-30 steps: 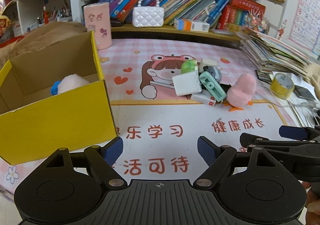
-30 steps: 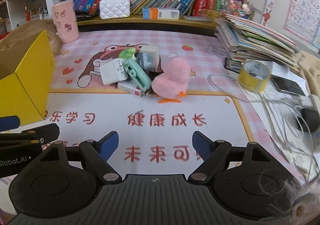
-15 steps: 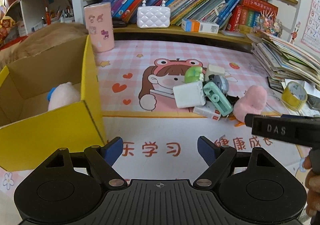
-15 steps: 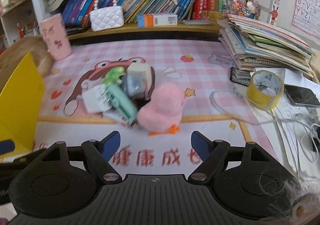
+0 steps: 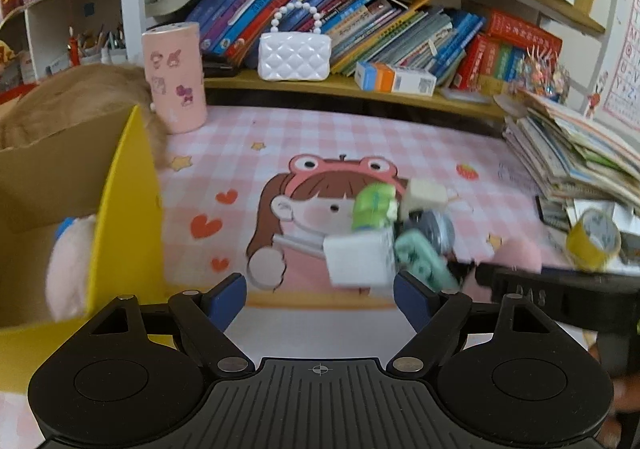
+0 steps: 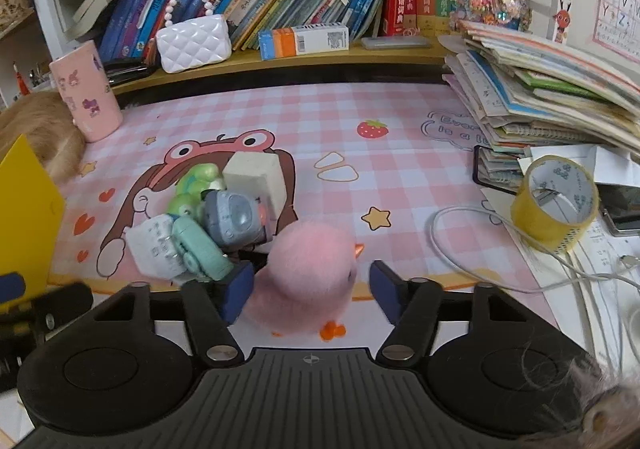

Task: Organize objects
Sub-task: 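Grasp the white charger plug with the left gripper while the right grasps the pink plush chick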

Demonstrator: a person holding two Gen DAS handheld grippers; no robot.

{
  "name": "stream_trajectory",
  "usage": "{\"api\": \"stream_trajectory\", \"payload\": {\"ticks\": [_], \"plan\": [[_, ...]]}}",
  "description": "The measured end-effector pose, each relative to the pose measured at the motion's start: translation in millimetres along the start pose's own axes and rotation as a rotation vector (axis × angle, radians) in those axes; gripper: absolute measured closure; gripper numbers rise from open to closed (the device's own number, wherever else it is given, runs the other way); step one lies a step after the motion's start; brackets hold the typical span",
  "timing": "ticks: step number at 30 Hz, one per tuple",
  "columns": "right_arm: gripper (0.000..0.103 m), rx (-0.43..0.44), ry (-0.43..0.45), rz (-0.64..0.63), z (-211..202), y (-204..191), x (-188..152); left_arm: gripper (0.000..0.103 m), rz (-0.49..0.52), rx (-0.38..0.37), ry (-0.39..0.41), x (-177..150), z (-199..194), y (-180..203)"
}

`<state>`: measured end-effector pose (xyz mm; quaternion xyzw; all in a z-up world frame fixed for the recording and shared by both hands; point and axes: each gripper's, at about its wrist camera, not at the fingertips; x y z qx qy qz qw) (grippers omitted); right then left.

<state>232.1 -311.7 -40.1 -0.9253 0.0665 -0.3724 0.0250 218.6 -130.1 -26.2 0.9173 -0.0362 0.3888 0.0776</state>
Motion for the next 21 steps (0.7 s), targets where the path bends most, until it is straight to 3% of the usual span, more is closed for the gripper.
{"api": "stream_trajectory", "payload": {"ticks": [2,5,9,15,17,19,21], "plan": [[0.063,0.026,0.000,0.024,0.6,3.8,2.2,0.021,-0.018,-0.025,-0.005,5.6,10.1,-0.6],[0.063,0.040,0.001,0.027,-3.7,6.5,2.3,0.021,-0.021,-0.079,-0.022,9.1,26.8,2.6],[0.063,0.052,-0.007,0.046,-14.4,11.5,-5.3,0.021,-0.014,-0.098,-0.050,8.7,48.8,6.9],[0.064,0.060,-0.013,0.024,-34.2,13.7,-20.0,0.022,-0.083,-0.150,-0.070,6.7,68.7,-1.7],[0.064,0.063,-0.011,0.013,-39.1,12.3,-22.6,0.025,-0.101,-0.164,-0.076,6.0,74.4,-2.7],[0.064,0.067,-0.007,0.005,-42.8,11.5,-23.8,0.037,-0.123,-0.197,-0.064,5.3,76.3,-3.4],[0.064,0.062,-0.002,-0.001,-46.2,10.9,-24.4,0.037,-0.120,-0.189,-0.061,6.5,74.4,-1.1]]}}
Point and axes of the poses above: each gripper's, at about its wrist camera, not at the fingertips, and z roughly the way its jaws point, y to its right, x to its top, and after that the axes turned 2 degrees about -x, right-handed
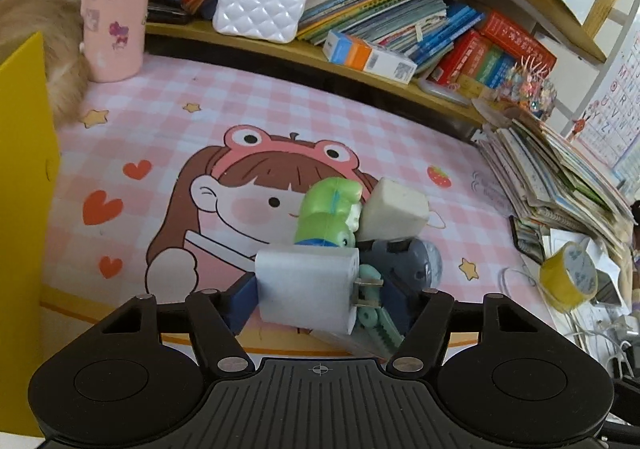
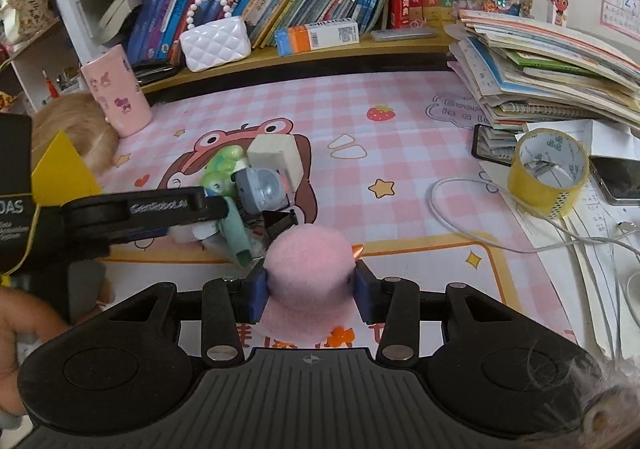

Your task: Organize objects

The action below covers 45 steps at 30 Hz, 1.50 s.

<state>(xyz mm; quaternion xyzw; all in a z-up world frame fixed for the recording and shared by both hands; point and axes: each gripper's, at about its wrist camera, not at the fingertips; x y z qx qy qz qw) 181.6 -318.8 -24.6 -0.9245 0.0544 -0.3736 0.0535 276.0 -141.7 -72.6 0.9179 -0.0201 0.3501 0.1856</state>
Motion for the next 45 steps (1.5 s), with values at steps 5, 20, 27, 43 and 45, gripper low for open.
{"api": "stream_trajectory", "payload": {"ticks": [5,20,27,43,45], "plan": [[0.064,-0.010,0.016,0.006,-5.2,-1.3,0.5,0.037,0.041,0.011,0.037,-5.8,-21.4,5.7],[0.063,-0.021,0.006,-0.074,-19.9,-38.4,-14.2,0.037,-0.002,0.042,0.040,-41.7,-105.6,-10.4],[0.064,-0.001,-0.012,-0.101,-29.6,-66.4,-31.6,0.037,-0.031,0.071,0.053,-61.7,-143.4,-34.4],[0.063,0.136,-0.055,-0.239,-59.1,-175.5,-77.4,0.037,-0.117,0.168,0.106,-103.5,-236.3,-112.8],[0.063,0.160,-0.068,-0.251,-63.1,-187.9,-85.2,0.037,-0.112,0.178,0.100,-108.8,-244.0,-120.3]]}}
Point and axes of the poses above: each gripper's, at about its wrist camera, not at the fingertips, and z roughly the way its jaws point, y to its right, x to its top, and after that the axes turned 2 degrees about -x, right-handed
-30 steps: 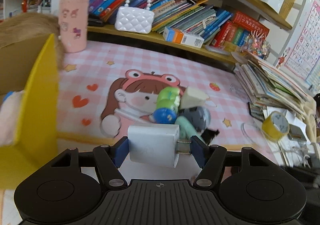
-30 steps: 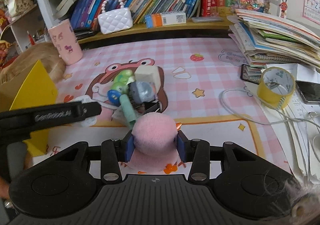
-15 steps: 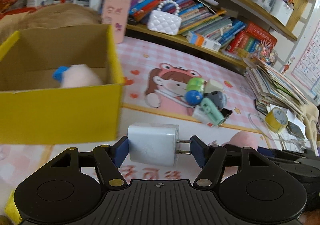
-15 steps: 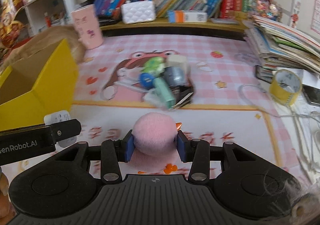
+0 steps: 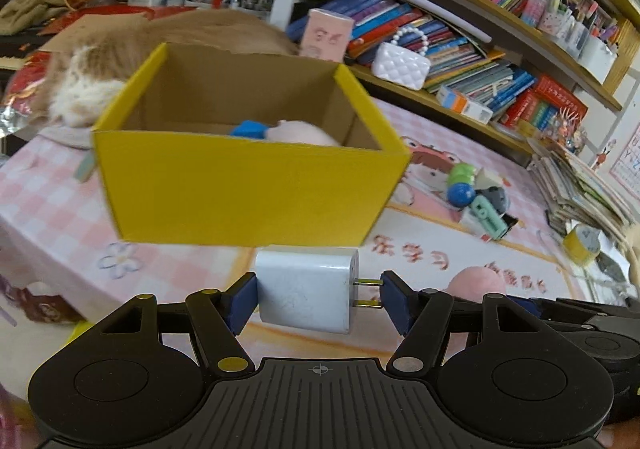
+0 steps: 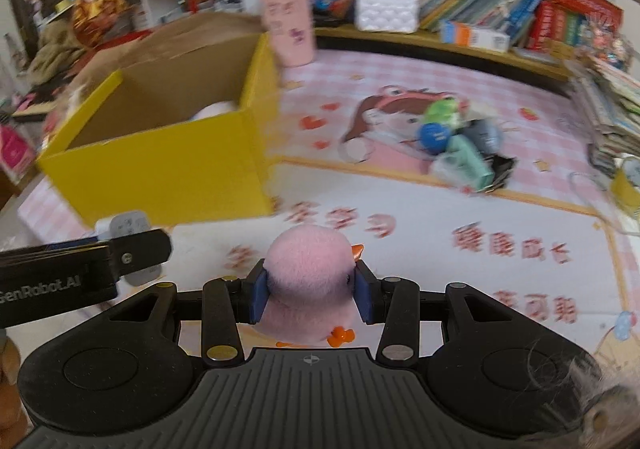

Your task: Organize objects

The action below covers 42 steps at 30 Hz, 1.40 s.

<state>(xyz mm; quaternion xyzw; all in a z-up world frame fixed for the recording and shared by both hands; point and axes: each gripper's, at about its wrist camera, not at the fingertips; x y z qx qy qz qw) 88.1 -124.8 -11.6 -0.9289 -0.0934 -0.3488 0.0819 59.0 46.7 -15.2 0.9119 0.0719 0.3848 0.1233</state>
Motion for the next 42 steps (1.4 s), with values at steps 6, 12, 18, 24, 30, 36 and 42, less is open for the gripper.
{"api": "stream_trajectory", "payload": {"ticks": [6,12,18,24,30,36,42], "plan": [[0.063,0.016,0.015,-0.011,-10.6,-35.2,-12.6,0.037,0.007,0.012,0.008,-8.7,-22.5,-24.6],[0.063,0.022,0.025,0.001,-17.9,-60.5,-23.3,0.037,0.021,0.015,0.019,-15.8,-43.2,-45.9],[0.063,0.027,0.041,0.006,-25.3,-83.7,-32.4,0.037,0.021,0.021,0.041,-20.1,-60.5,-65.7],[0.063,0.032,0.075,0.015,-31.9,-102.3,-35.8,0.037,0.038,0.030,0.077,-21.7,-78.0,-80.7],[0.064,0.035,0.110,0.014,-39.4,-116.1,-33.1,0.037,0.051,0.033,0.117,-17.9,-91.9,-90.0],[0.064,0.017,0.115,0.028,-41.8,-117.6,-26.5,0.037,0.038,0.017,0.156,-7.4,-96.9,-94.3],[0.064,0.002,0.151,0.019,-41.8,-116.1,-10.7,0.037,0.039,-0.005,0.188,8.0,-93.2,-90.7]]}}
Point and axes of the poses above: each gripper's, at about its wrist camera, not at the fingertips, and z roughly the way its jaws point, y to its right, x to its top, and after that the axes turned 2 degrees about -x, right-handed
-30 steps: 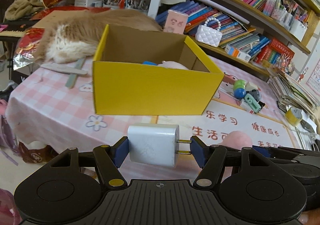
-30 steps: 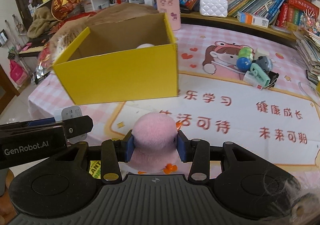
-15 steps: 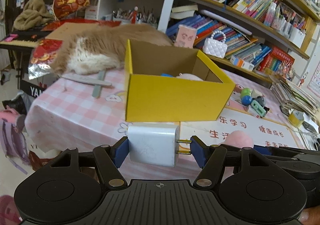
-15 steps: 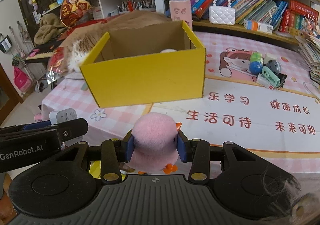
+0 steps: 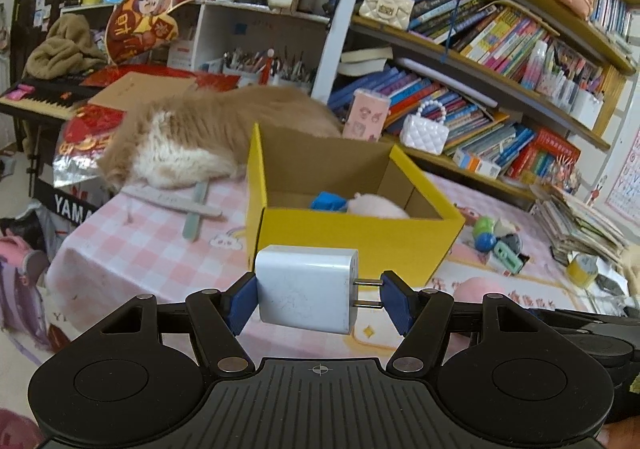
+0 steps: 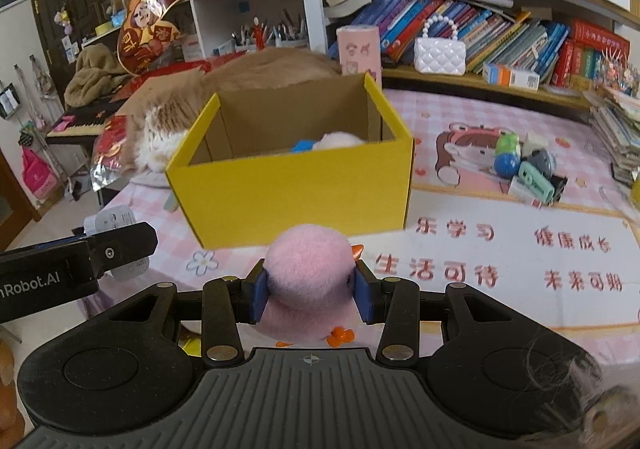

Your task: Organize objects

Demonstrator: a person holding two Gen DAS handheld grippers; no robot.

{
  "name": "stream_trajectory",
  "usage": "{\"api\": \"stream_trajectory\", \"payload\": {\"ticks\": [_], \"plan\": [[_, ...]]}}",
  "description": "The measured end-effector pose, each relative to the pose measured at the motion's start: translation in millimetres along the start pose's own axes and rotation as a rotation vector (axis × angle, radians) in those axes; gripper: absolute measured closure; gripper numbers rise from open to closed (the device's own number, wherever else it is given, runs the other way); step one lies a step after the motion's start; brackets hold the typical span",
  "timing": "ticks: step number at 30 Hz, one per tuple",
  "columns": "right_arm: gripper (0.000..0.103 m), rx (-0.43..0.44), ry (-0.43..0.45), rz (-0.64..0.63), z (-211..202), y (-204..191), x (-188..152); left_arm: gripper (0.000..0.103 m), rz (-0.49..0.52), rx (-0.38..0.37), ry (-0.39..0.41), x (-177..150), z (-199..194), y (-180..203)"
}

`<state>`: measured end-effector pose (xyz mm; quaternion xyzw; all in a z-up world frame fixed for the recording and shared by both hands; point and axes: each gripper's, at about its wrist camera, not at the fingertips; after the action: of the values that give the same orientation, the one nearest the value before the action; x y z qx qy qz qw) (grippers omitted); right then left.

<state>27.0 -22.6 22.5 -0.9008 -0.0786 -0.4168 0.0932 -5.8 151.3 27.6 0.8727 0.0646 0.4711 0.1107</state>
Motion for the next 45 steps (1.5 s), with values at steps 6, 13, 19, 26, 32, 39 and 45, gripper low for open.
{"api": "stream_trajectory", "payload": {"ticks": [6,13,19,26,32,39,45], "plan": [[0.064,0.003,0.021,0.008,11.9,8.5,20.1,0.037,0.014,0.000,0.030,19.0,13.4,4.9],[0.064,0.016,0.060,0.004,34.9,17.3,58.1,0.037,0.030,0.011,0.054,45.1,39.3,9.9],[0.064,0.029,0.092,-0.032,60.0,23.8,88.1,0.037,0.041,0.024,0.066,63.7,69.5,15.7],[0.064,0.057,0.070,-0.053,96.6,34.3,114.1,0.037,0.046,0.063,0.040,73.1,106.6,18.8],[0.064,0.095,0.029,-0.068,123.1,35.1,125.4,0.037,0.054,0.112,-0.029,69.2,132.6,19.1],[0.081,0.143,0.014,-0.072,145.8,34.6,139.4,0.037,0.086,0.142,-0.101,62.9,155.3,24.5],[0.081,0.181,-0.001,-0.078,164.4,32.5,150.6,0.037,0.092,0.154,-0.136,58.6,164.0,28.2]]}}
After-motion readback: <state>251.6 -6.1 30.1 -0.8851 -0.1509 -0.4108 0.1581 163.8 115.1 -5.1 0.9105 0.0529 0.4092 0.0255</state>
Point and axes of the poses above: each gripper's, at about its wrist camera, not at the fingertips, and z roughly the way its jaws point, y to its right, x to its top, and after that the axes turned 2 degrees about -x, right-handed
